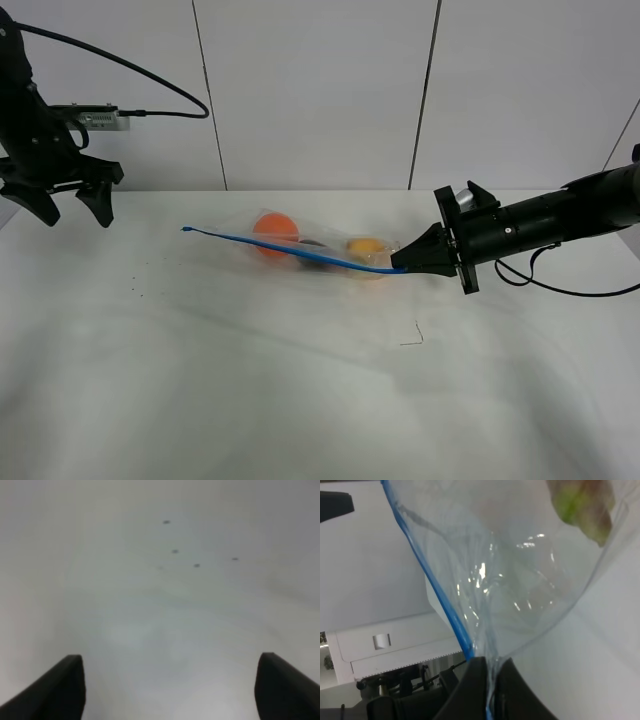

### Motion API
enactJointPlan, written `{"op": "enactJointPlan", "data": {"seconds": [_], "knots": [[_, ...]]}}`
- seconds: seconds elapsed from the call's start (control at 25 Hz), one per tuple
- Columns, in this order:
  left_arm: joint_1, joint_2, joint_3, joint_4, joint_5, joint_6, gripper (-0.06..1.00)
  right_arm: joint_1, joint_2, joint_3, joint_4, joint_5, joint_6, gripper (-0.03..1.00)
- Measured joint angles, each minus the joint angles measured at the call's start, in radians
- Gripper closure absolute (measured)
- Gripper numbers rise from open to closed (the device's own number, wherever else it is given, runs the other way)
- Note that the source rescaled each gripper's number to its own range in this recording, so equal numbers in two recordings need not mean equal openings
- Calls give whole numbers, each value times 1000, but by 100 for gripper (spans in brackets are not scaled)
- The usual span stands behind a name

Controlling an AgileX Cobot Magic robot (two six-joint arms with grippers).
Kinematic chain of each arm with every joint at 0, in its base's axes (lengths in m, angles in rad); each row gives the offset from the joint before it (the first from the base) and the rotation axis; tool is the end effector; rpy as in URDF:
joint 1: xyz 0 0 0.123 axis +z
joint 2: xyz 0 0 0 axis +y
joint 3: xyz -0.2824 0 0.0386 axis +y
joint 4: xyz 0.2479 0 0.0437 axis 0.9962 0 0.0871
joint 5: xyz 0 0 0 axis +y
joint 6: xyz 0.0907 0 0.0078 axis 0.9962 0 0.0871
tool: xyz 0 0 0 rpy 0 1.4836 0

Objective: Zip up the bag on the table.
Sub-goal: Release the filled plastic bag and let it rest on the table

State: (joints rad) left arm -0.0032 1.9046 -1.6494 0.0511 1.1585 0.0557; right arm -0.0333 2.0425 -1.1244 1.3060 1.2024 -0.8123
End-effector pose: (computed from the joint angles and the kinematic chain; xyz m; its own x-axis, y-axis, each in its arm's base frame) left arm 0.4018 0.0030 0.2686 -0.9680 0.0791 -0.2382 0.0657 0.9958 0.0637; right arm 0.3561 0.0702 0.1475 -0.9957 0.0823 -0.0421 -0.0024 0.4326 0.9016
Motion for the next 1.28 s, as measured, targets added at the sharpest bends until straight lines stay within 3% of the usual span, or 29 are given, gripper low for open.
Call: {"op": "enactJointPlan", "data": {"seconds": [0.28,0.48,0.76,1.04,1.28], "knots": [[-57,-66,9,-38,1,0,-4,0,0,0,0,0,0,97],[-57,-150,119,-10,1,0,-4,0,0,0,0,0,0,97],[-22,-356,432,17,0,0,-4,0,0,0,-3,0,0,97],[-22,-713,781,-5,0,0,-4,0,0,0,-9,0,0,97],[-22,-1024,998,-37,-27,0,-4,0,0,0,-11,0,3,97]]}}
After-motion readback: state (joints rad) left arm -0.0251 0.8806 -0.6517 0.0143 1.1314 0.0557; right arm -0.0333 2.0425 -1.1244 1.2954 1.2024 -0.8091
